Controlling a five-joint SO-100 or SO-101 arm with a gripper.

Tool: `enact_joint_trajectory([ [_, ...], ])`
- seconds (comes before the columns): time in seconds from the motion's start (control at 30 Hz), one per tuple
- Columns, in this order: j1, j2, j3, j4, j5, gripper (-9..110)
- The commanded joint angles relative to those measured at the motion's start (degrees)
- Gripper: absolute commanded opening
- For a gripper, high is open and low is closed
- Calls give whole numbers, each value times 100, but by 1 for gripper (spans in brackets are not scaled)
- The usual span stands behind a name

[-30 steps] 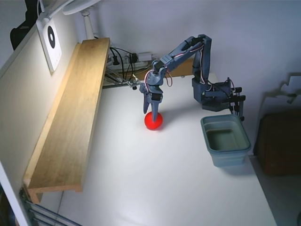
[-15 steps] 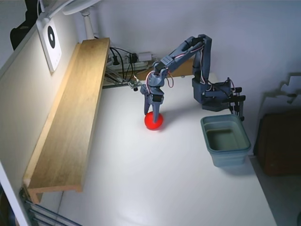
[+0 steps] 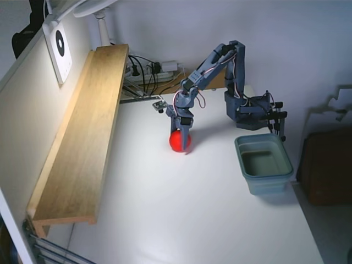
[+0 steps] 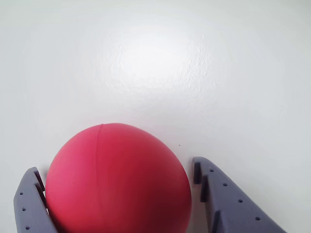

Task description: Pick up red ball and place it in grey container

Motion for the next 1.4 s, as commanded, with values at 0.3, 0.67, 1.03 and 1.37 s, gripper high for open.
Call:
enact_joint_trajectory([
  [0.3, 85, 49, 20, -80, 9, 23],
  [0.67, 85, 49, 20, -80, 9, 23],
  [1.03, 85, 49, 20, -80, 9, 23],
  [1.37, 85, 553, -812, 1256, 9, 23],
])
